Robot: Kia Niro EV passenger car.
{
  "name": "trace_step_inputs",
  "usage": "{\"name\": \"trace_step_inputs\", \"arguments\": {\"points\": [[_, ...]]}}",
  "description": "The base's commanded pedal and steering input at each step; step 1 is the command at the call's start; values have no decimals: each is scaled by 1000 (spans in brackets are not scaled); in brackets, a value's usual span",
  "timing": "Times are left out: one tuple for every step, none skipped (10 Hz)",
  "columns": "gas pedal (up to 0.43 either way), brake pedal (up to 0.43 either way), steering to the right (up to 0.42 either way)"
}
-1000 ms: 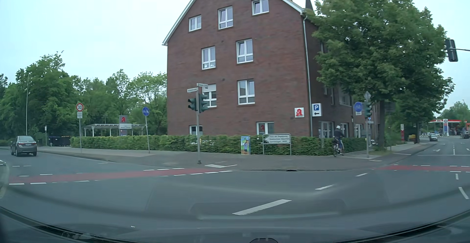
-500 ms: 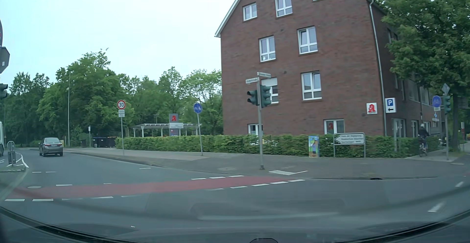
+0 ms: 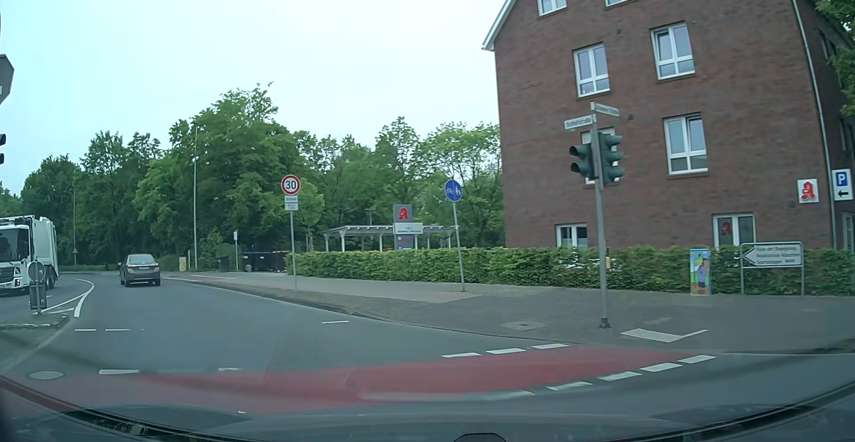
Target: Follow the waypoints while adhering to traffic rules and regulations
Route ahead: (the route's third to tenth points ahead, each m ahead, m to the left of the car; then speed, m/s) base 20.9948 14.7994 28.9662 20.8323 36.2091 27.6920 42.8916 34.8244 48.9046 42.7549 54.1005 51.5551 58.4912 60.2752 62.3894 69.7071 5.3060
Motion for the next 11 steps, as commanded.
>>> {"name": "trace_step_inputs", "arguments": {"points": [[177,0,-234],[177,0,-232],[177,0,-234],[189,0,-236],[189,0,-236],[189,0,-236],[189,0,-235],[197,0,-235],[197,0,-230],[228,0,-227],[240,0,-225]]}}
